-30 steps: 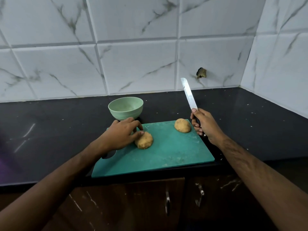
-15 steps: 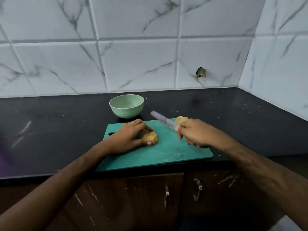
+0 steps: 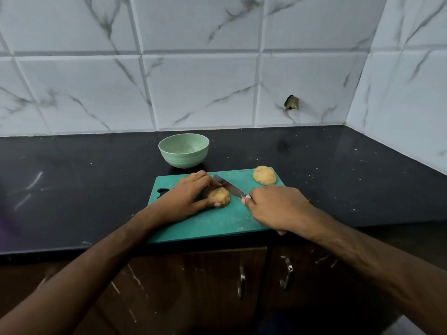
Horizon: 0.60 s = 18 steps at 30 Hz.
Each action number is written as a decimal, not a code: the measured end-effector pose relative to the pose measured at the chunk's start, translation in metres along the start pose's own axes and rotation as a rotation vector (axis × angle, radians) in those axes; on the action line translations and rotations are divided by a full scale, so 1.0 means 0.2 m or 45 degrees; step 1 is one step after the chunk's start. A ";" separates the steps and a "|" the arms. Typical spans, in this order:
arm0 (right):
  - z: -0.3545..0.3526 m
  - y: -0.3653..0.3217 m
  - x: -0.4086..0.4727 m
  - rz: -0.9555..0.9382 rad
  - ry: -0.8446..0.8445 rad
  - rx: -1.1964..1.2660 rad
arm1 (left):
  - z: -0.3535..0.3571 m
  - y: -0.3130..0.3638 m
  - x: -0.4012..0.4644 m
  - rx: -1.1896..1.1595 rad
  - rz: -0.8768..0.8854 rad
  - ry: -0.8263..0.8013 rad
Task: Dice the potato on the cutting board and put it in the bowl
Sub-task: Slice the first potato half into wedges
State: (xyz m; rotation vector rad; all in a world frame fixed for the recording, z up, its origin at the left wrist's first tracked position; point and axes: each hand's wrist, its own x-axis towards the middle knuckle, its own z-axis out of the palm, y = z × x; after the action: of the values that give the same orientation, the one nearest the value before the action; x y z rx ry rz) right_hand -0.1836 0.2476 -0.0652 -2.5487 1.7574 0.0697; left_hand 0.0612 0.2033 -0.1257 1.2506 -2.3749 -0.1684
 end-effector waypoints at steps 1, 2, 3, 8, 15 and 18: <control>-0.01 -0.01 -0.01 -0.006 -0.008 -0.022 | 0.00 0.00 0.00 0.004 0.001 0.004; -0.02 -0.01 -0.01 -0.012 -0.013 -0.044 | 0.00 0.00 0.00 0.008 0.005 0.007; -0.03 -0.02 -0.01 -0.021 -0.016 -0.066 | 0.00 0.00 0.00 0.008 0.009 0.010; -0.04 -0.04 -0.01 -0.089 0.010 -0.198 | 0.00 0.00 0.00 -0.004 0.025 0.016; -0.01 -0.04 0.00 -0.104 0.024 -0.181 | 0.00 0.00 0.00 -0.032 0.050 0.037; -0.01 -0.04 0.01 -0.117 0.009 -0.174 | 0.00 0.00 0.00 -0.069 0.052 0.034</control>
State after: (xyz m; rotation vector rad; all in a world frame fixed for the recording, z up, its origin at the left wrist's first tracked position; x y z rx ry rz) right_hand -0.1765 0.2490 -0.0631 -2.7238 1.6908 0.1846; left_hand 0.0621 0.2033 -0.1257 1.1714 -2.3554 -0.2005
